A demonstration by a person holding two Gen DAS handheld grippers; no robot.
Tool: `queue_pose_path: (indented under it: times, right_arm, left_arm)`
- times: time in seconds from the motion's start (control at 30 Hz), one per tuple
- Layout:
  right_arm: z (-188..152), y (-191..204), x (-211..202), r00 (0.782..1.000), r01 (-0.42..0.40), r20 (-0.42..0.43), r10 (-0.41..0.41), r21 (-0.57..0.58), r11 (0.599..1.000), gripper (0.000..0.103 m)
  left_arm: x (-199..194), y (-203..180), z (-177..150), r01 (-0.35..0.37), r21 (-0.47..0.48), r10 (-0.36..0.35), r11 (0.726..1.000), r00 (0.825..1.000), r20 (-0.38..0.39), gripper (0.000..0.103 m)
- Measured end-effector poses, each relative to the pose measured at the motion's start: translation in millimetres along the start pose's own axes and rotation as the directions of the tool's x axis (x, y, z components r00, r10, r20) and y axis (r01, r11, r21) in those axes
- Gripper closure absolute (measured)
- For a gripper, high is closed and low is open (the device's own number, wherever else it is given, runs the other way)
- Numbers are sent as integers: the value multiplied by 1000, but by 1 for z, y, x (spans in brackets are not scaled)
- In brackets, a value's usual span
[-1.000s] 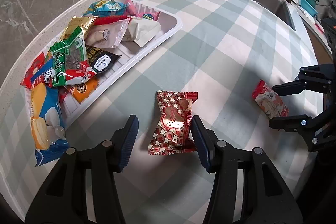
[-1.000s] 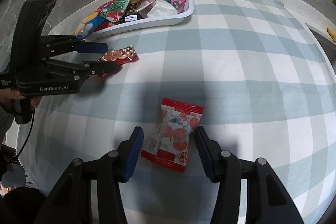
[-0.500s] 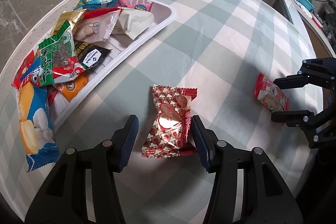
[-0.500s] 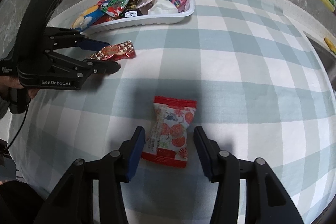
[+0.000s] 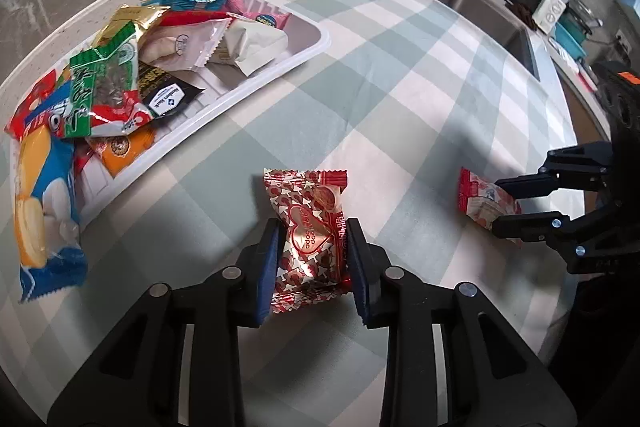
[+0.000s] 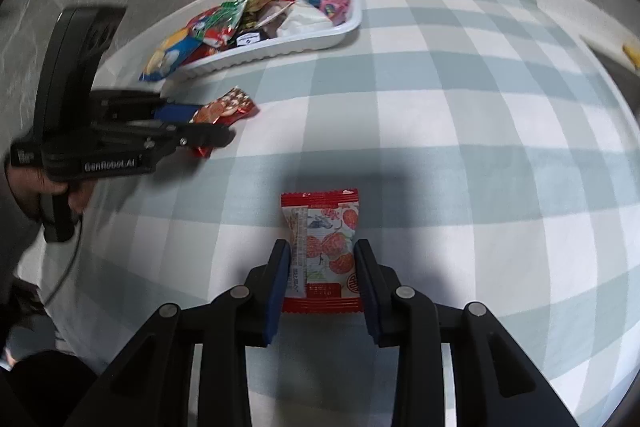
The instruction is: Organize snacks
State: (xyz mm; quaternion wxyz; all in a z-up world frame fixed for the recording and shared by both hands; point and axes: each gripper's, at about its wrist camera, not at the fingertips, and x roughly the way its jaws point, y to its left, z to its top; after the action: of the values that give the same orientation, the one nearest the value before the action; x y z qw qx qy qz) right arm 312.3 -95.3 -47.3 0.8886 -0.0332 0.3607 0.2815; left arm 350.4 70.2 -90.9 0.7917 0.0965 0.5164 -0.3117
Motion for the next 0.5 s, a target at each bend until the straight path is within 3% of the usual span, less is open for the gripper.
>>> queue_pose_path:
  times: [0.5]
  right_arm:
    - [10, -16, -9, 989, -144, 47, 139, 133, 981, 68]
  left_arm:
    - [-36, 5, -4, 31, -79, -25, 996, 996, 84, 74]
